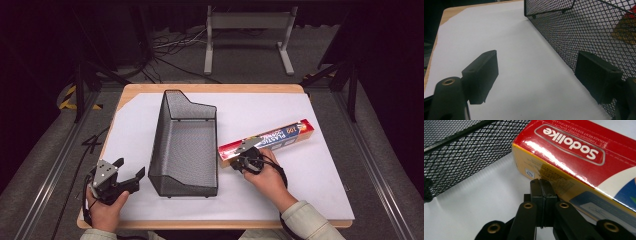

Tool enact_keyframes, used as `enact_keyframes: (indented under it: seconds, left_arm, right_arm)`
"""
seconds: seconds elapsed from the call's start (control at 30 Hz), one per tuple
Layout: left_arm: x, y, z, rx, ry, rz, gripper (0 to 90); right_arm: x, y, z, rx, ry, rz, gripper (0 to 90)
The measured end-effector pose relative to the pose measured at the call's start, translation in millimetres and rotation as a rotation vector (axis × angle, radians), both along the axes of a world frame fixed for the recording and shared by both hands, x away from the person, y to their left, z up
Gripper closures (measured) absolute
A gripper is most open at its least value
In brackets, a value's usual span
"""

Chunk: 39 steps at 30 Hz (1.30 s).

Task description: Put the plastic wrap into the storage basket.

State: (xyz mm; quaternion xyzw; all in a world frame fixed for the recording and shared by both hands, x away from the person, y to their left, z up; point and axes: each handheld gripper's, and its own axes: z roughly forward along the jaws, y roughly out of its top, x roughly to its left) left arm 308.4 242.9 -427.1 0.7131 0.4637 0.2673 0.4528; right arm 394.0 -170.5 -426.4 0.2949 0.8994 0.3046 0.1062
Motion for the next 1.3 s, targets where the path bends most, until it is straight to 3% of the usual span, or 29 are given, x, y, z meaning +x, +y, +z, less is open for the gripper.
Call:
enact_keyframes:
  seconds: [0.2,0.3,0.43,0.57,0.6,0.63,0.73,0.8,0.87,0.9,1.1,1.3]
  left_arm:
    - [-0.1,0.7,-0.2,-0.002,-0.001,0.003,19.8]
    - [-0.8,1.5,-1.1,0.002,0.001,0.005,19.8]
    - [-4.9,3.6,-0.5,0.005,0.0,0.013,19.8]
    - [-7.8,5.7,-1.2,-0.001,0.002,0.027,19.7]
    - [-7.8,5.7,-1.2,-0.001,0.002,0.027,19.7]
    - [-8.1,6.1,-2.1,0.001,0.007,0.031,19.7]
    - [-9.1,6.0,-3.5,0.01,0.014,0.033,19.7]
    - [-10.9,5.2,-4.0,0.015,0.014,0.031,19.6]
    - [-13.4,5.5,-3.9,0.026,0.011,0.028,19.6]
    - [-15.0,5.5,-4.0,0.027,0.011,0.032,19.5]
    - [-20.5,10.0,-5.7,0.028,0.023,0.042,19.4]
    - [-24.6,11.7,-7.2,0.036,0.03,0.05,19.5]
  right_arm:
    - [-1.5,-4.1,7.6,-0.016,-0.002,0.039,90.0]
    - [-1.1,-15.5,26.9,-0.001,-0.012,0.052,90.0]
    - [10.5,-34.7,53.9,-0.004,-0.048,-0.001,90.0]
    - [31.7,-56.4,66.9,0.007,-0.041,-0.078,90.0]
    - [31.7,-56.4,66.9,0.007,-0.041,-0.078,90.0]
    - [44.1,-67.8,67.3,0.002,-0.035,-0.124,90.0]
    - [54.3,-76.9,67.4,-0.002,-0.032,-0.158,90.0]
    - [71.2,-90.6,67.7,-0.014,-0.026,-0.216,90.0]
    - [77.2,-95.2,67.5,-0.021,-0.024,-0.228,90.0]
    - [88.0,-102.7,66.7,-0.038,-0.015,-0.259,90.0]
    - [111.8,-114.5,56.6,-0.106,0.02,-0.312,90.0]
    - [127.5,-124.8,54.2,-0.119,0.04,-0.355,90.0]
